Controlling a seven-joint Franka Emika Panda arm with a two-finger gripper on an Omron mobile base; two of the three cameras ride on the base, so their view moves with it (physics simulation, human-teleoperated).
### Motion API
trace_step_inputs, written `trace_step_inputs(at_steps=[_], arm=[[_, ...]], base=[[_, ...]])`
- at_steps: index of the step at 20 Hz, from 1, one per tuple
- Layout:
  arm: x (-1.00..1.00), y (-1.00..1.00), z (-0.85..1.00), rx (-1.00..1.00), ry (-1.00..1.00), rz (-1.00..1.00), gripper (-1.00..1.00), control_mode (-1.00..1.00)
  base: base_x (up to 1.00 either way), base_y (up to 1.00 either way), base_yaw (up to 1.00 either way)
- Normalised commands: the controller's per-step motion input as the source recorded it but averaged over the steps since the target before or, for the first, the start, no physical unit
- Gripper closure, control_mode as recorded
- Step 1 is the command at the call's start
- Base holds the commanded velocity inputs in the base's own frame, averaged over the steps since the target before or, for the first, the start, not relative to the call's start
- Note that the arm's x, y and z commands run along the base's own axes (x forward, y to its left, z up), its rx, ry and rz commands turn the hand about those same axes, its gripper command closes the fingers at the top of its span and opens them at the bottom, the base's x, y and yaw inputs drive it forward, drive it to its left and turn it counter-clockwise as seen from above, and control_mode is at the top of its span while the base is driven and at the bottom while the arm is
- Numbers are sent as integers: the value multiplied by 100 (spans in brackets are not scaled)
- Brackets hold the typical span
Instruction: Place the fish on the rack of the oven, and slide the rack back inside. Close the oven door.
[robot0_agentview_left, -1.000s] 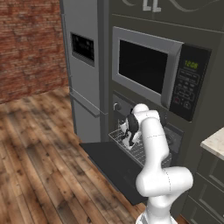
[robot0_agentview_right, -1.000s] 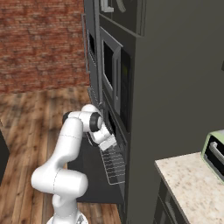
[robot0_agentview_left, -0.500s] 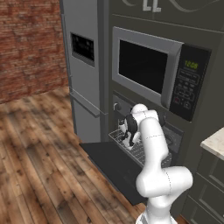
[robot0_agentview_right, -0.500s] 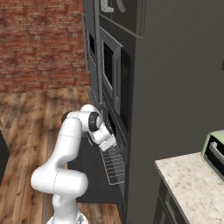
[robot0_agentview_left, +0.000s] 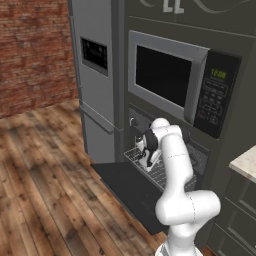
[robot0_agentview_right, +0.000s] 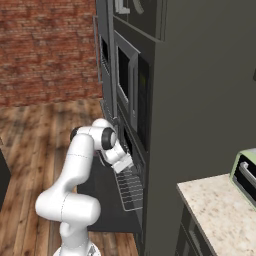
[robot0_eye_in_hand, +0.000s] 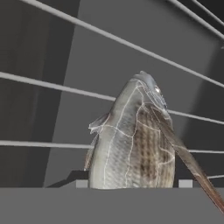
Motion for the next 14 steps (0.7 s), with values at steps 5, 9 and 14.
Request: trace_step_inputs(at_steps=[5, 9, 14], arm=[[-93, 52, 0, -1, 0, 0, -100, -100], [-100, 66, 0, -5, -3, 0, -100, -100], [-100, 80, 0, -8, -11, 0, -100, -100]], base=[[0, 0, 0], [0, 0, 0], [0, 0, 0]])
